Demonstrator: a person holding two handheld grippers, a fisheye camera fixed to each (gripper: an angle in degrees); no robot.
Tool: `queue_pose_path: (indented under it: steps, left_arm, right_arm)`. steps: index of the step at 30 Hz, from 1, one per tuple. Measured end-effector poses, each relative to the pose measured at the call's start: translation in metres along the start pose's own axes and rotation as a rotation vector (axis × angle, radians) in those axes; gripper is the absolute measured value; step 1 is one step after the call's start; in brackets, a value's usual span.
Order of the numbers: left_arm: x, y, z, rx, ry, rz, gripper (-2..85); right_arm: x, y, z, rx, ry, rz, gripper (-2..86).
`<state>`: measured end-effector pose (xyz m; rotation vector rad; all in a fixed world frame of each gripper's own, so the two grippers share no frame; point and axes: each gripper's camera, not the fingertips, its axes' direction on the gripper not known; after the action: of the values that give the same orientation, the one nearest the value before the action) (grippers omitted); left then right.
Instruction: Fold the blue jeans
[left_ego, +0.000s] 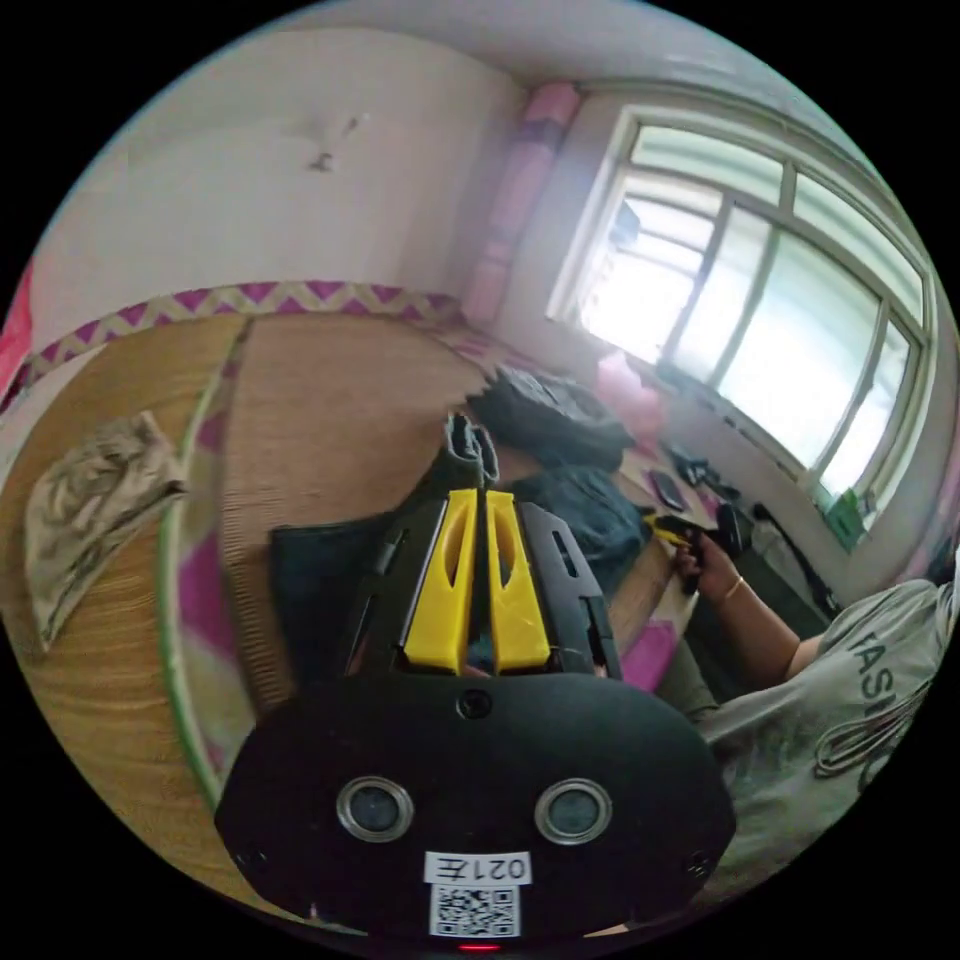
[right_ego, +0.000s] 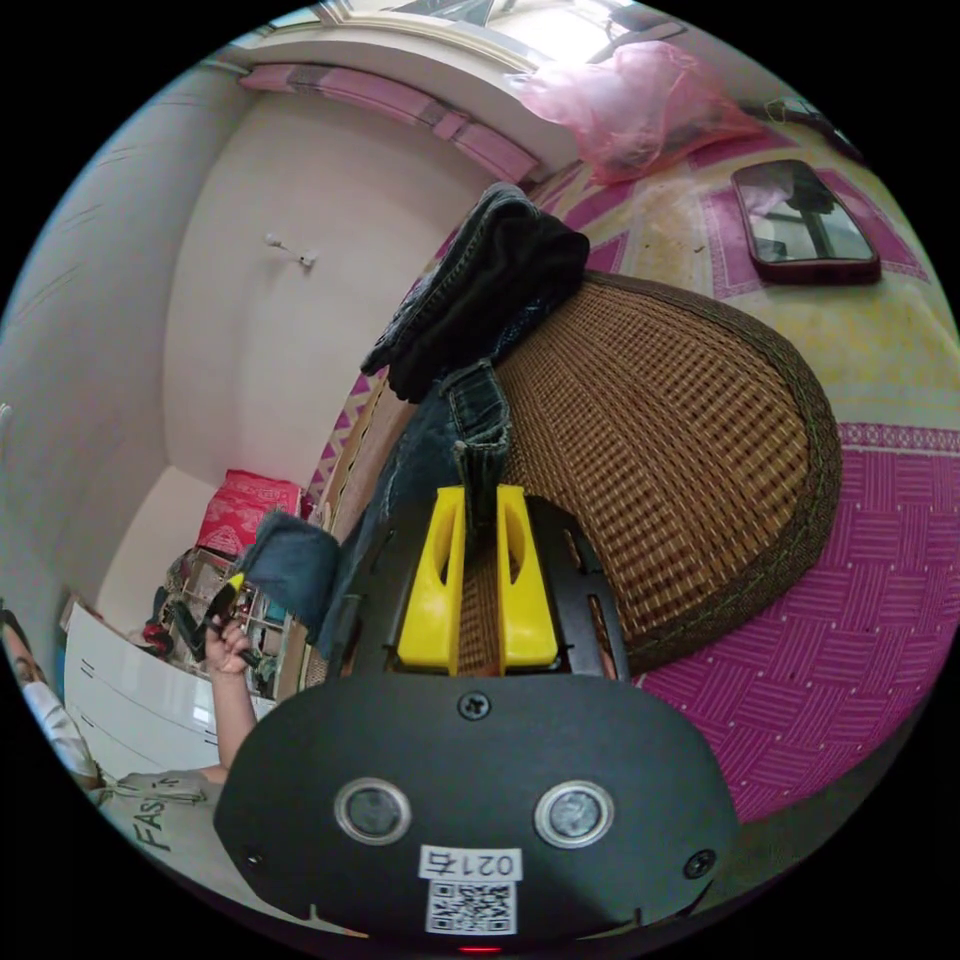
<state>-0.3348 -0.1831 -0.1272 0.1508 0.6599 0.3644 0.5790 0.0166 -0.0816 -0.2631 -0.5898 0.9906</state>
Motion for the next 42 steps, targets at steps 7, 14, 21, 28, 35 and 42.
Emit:
queue_pose_path:
  steps: [7, 14, 21, 28, 35, 42]
  left_arm:
    - [-0.164, 0.063, -0.148, 0.129, -0.331, -0.293, -0.9]
    - [-0.313, 0.173, -0.155, -0.041, -0.417, -0.678, -0.9]
    - [-0.295, 0.161, -0.176, 0.070, -0.327, -0.452, -0.1]
    - [-0.236, 0.098, -0.106, -0.193, -0.172, -0.139, 9.2]
    - [-0.205, 0.025, -0.009, -0.324, -0.128, 0.138, 8.0]
    - [-0.191, -0.012, 0.069, -0.483, -0.071, 0.351, 11.3]
  right_arm:
    - [-0.012, 0.008, -0.005, -0.002, 0.003, 0.006, 5.6]
    - [-0.030, 0.021, -0.003, -0.021, 0.039, 0.005, 5.5]
    - [-0.040, 0.029, 0.001, -0.099, -0.012, 0.040, 5.7]
    - [-0.130, 0.056, -0.009, -0.066, 0.172, -0.389, 9.0]
    - [-0.239, 0.044, 0.111, -0.334, 0.277, -1.089, 9.4]
    - [-0.251, 0.020, 0.223, -0.755, 0.275, -1.271, 10.0]
